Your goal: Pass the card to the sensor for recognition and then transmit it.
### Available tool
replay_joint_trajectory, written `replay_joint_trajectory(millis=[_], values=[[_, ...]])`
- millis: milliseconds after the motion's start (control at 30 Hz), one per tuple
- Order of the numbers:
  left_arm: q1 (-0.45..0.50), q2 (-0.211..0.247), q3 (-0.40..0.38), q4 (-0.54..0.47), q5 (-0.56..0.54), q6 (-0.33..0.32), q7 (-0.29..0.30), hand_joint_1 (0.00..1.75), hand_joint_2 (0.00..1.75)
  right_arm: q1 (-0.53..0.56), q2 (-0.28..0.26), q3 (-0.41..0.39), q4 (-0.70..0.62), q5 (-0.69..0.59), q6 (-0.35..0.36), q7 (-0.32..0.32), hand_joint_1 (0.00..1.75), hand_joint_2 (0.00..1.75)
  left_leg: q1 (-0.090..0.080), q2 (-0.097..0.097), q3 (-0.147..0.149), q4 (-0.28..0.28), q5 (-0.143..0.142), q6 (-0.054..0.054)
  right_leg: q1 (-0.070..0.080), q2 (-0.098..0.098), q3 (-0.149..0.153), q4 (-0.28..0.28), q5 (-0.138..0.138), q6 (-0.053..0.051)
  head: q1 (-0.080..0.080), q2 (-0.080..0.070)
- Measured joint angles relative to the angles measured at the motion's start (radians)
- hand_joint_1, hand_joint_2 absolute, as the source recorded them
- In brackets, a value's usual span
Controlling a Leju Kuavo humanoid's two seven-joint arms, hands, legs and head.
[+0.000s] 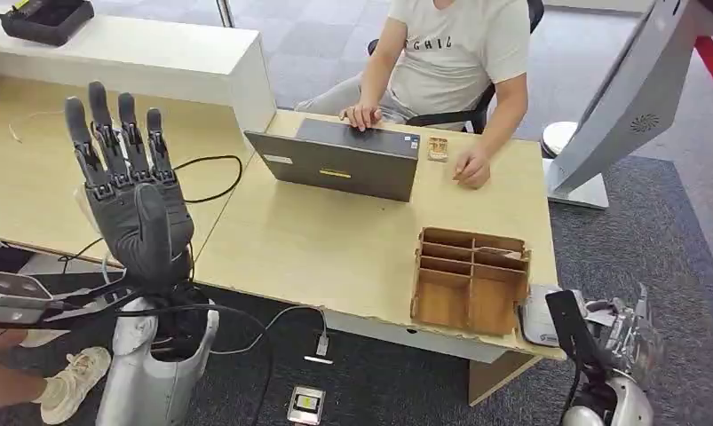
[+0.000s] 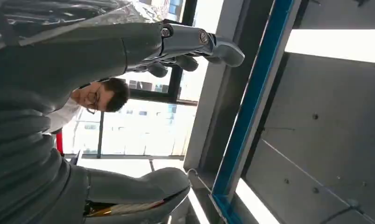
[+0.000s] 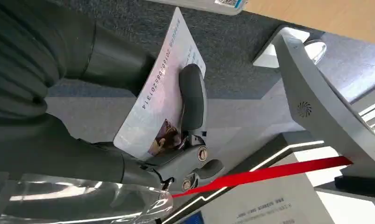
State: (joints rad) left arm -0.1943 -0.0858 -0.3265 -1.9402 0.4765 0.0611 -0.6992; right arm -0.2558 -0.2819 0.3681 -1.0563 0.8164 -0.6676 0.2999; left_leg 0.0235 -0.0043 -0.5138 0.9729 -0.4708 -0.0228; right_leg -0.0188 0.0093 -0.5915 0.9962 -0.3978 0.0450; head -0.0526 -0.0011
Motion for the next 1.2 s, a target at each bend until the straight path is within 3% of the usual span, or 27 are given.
replay_joint_trajectory(millis=[233,1200], values=[[0.0,0.01,-0.007,-0.013,0.004,0.02,0.0,0.0,1.75,0.029,0.002,-0.012,-0.008,-0.013,0.019,-0.015,1.75,1.75,0.0,0.0,0.0,0.0,0.0,0.0,0.0,0.0,0.0,0.0,0.0,0.0,0.0,0.0],[-0.001,0.011,-0.006,-0.015,-0.019,-0.03,0.0,0.0,1.75,0.015,0.096,0.031,0.092,-0.056,0.101,-0.085,1.75,1.75,0.0,0.0,0.0,0.0,0.0,0.0,0.0,0.0,0.0,0.0,0.0,0.0,0.0,0.0]])
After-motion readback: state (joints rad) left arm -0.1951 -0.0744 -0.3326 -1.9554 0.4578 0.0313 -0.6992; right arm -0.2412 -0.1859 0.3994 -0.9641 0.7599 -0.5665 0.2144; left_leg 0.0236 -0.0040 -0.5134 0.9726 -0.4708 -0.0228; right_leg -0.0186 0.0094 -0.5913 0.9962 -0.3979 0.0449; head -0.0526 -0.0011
